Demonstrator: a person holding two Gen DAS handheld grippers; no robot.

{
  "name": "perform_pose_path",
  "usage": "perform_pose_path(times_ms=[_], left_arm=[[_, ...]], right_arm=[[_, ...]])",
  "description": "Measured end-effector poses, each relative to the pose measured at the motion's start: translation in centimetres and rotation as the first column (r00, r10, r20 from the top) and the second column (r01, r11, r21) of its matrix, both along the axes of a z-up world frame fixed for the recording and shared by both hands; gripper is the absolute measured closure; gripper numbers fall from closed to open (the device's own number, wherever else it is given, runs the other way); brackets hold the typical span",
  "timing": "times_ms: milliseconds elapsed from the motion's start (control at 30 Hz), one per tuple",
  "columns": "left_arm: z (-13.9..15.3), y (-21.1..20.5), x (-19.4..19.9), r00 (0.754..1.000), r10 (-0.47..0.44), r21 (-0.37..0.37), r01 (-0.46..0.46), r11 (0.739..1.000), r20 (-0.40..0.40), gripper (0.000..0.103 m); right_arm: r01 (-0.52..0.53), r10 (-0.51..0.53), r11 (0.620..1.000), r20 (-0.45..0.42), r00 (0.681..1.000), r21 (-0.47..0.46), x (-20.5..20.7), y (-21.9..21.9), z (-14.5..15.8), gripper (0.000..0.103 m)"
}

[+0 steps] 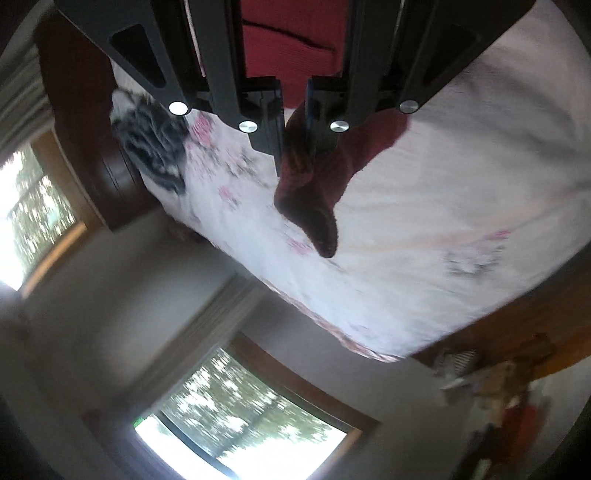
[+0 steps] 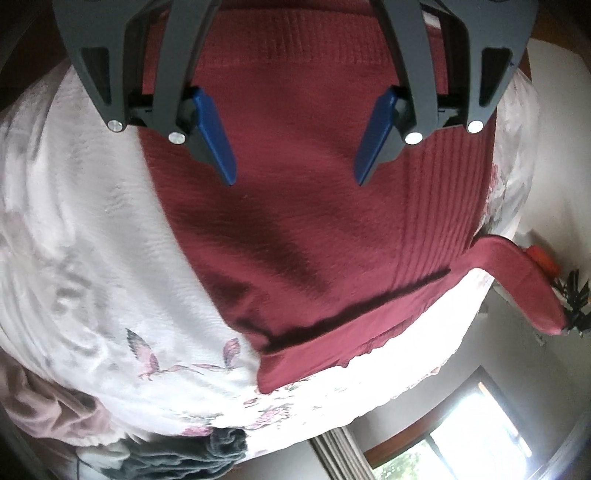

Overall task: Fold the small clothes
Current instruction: 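Fold the held sleeve across the sweater body with the left tool, release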

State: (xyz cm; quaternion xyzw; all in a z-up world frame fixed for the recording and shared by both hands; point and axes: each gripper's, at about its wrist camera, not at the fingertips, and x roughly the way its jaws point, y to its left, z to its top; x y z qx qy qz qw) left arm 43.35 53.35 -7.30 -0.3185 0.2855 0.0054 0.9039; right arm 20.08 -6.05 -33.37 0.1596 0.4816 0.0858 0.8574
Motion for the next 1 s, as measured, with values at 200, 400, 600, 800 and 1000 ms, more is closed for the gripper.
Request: perform_pose_path(times_ms=[200,400,600,800,1000], left_arm=[[-2.0,-9.5,4.6,0.988,-0.149,0.034,0.151,0.988,-0.046,0.095],[-7.0,-18.3,7.6,0.955,-0.266,0.068,0.277,0.959,-0.129,0.095],[-13.8,-24.2,10.4,0.918,-0.326,0.061,0.347,0.936,-0.224,0.095],[-20.1,-28.2,11.9,0.872,-0.372,0.046,0.406,0.912,-0.318,0.095],[-24.6,-30.4,11.3,0.792,-0.458,-0.012,0.496,0.868,-0.403,0.051]], right_arm=[[0.023,-0.023,0.999,-0.006,1.000,0.031,0.2,-1.2,-0.2,0.037],[0.043,-0.043,0.997,0.000,0.999,0.060,0.6,-2.2,-0.1,0.037],[0.043,-0.043,0.996,0.006,0.999,0.073,0.9,-2.8,0.2,0.037],[0.034,-0.034,0.997,0.010,0.999,0.074,1.7,-2.6,0.3,0.037],[0.020,-0.024,0.995,0.045,0.999,0.093,3.6,-2.3,1.8,0.037]])
